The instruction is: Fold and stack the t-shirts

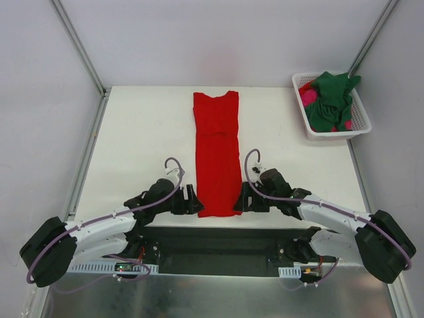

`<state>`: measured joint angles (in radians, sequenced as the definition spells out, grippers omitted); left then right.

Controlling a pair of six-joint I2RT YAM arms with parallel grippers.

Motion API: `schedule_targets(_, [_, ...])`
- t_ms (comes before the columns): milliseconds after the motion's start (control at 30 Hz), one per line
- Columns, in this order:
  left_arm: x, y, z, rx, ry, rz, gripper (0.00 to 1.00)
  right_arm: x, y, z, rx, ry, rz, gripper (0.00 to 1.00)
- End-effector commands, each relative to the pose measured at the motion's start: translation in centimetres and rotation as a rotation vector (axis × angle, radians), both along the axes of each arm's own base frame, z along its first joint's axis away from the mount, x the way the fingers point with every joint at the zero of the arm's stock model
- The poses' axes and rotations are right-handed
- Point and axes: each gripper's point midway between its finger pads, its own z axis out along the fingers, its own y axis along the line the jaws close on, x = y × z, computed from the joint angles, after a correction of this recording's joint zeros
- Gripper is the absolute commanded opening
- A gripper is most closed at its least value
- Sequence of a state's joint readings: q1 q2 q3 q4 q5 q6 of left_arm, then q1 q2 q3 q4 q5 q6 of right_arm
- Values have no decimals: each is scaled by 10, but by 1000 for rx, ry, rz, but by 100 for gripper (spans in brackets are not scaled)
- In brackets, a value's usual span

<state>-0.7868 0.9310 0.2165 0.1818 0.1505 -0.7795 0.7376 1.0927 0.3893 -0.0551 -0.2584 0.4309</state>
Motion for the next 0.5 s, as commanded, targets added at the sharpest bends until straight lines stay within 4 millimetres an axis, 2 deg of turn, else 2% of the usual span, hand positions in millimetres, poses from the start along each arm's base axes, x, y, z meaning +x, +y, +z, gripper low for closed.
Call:
schedule_targets(0, [3,-5,-8,-12,2,33,72,9,11,1,0,-8,-1,77])
schedule_targets(233, [1,-17,-14,-6,18,5,70,8,20,-4,-18,16,29,72])
schedule_targets(467, [-3,-18,-20,7,32,-6,53,2,20,-8,-29,28,41,57])
